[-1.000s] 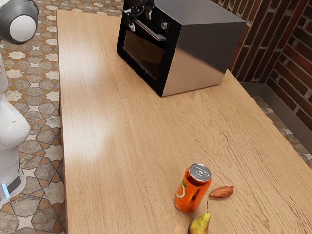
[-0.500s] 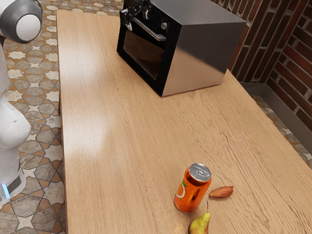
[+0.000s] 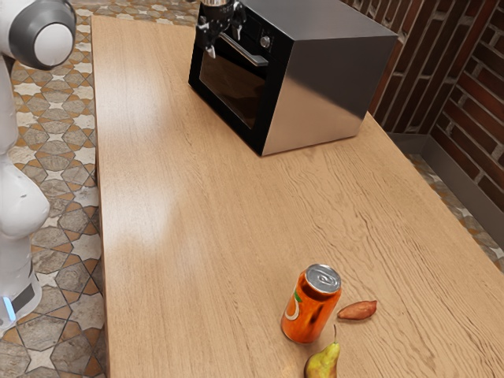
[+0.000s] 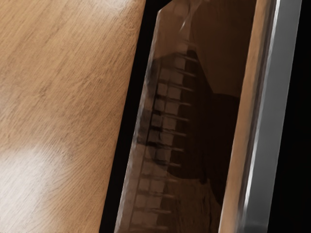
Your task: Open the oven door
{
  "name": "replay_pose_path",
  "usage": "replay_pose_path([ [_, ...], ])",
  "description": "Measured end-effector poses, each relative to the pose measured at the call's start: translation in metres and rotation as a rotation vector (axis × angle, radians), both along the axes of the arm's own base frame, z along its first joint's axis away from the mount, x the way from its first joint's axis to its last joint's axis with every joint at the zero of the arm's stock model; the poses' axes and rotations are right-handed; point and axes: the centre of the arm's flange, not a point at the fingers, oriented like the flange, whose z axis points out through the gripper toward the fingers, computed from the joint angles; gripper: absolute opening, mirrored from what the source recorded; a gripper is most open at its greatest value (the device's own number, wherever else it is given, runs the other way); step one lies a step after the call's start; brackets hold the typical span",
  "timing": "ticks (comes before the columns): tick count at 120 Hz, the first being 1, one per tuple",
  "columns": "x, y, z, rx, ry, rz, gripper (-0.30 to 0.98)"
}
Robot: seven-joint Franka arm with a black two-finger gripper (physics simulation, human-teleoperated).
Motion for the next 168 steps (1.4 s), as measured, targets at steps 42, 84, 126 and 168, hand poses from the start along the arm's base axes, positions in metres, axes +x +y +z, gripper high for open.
replay_pose_path([
  [42, 0.003, 0.005, -0.010, -0.013, 0.004, -0.003, 0.69],
  [84, 0.007, 0.011, -0.023, -0.034, 0.011, -0.002, 0.69],
  [126, 0.004, 0.010, -0.036, -0.057, 0.022, 0.001, 0.68],
  [168, -0.027, -0.003, -0.049, -0.063, 0.014, 0.024, 0.68],
])
